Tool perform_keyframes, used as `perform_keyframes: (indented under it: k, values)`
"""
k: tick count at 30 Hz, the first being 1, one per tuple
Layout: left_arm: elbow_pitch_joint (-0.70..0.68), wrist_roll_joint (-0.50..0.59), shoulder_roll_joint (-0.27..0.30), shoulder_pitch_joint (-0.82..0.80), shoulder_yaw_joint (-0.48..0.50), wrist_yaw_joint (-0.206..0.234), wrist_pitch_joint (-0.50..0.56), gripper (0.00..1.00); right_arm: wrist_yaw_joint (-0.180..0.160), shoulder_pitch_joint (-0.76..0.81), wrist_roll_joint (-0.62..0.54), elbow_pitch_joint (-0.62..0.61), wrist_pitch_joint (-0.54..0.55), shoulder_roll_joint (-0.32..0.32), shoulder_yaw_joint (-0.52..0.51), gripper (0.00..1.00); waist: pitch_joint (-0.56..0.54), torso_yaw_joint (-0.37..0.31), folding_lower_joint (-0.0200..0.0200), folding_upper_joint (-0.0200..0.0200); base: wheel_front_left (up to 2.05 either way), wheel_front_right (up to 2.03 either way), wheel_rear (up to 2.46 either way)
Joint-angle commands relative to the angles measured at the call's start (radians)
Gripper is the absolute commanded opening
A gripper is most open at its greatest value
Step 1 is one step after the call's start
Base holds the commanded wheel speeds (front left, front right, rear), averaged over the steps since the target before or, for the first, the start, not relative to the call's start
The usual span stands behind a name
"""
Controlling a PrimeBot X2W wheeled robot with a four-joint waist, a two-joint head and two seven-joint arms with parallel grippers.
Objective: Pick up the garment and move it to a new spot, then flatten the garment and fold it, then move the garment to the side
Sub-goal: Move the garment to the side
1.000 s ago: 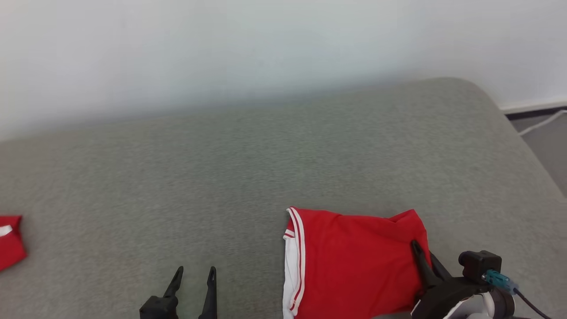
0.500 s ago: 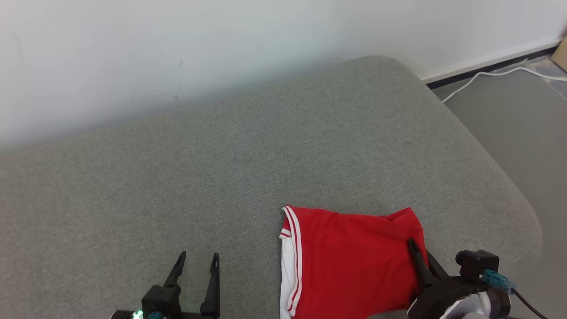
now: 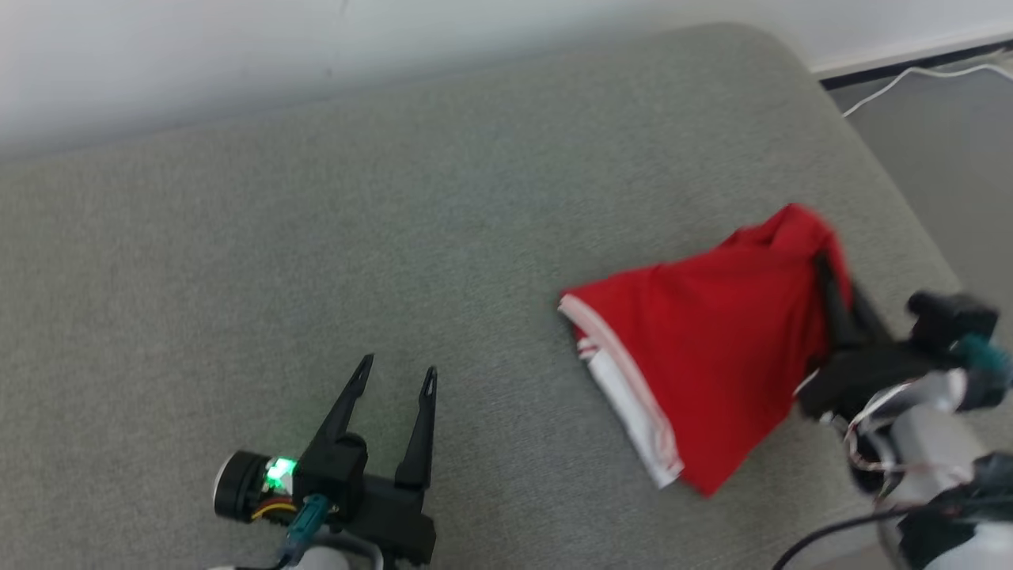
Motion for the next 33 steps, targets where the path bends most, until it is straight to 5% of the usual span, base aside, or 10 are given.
perform_keyframes:
  k: [1,14,24,25,26,27,33]
  values:
    - [-0.012,0.012,0.002,-0.027,-0.01,0.002,-0.001,1.0,-0.001,-0.047,-0.021,0.01,-0.001,-0.018,-0.033,0.0,0.117,0.086,-0.0001,-0.0001,0.0,0.0,0.0]
    - [-0.046,0.064,0.002,-0.135,-0.077,0.005,-0.001,1.0,-0.001,-0.283,-0.237,0.195,0.0,-0.178,-0.35,0.0,0.27,0.206,-0.0001,-0.0001,0.0,0.0,0.0]
    - [-0.045,0.075,0.019,-0.122,-0.076,0.006,0.0,1.0,-0.001,-0.291,-0.403,0.301,0.0,-0.161,-0.565,0.0,0.264,0.218,-0.0001,-0.0001,0.0,0.0,0.0]
    - [-0.044,0.076,0.02,-0.121,-0.076,0.007,0.0,1.0,-0.001,-0.289,-0.421,0.3,0.0,-0.157,-0.587,0.33,0.262,0.216,-0.0001,-0.0001,0.0,0.0,0.0]
    - [-0.042,0.075,0.021,-0.119,-0.076,0.008,0.0,1.0,-0.001,-0.283,-0.442,0.307,0.0,-0.15,-0.604,0.92,0.257,0.215,-0.0001,-0.0001,0.0,0.0,0.0]
    - [-0.04,0.073,0.021,-0.116,-0.076,0.008,0.0,1.0,-0.001,-0.28,-0.458,0.302,0.0,-0.145,-0.62,1.0,0.253,0.213,-0.0001,-0.0001,0.0,0.0,0.0]
    - [-0.029,0.06,0.016,-0.093,-0.076,0.007,0.0,1.0,-0.001,-0.242,-0.535,0.258,0.0,-0.112,-0.701,1.0,0.202,0.205,-0.0001,-0.0001,0.0,0.0,0.0]
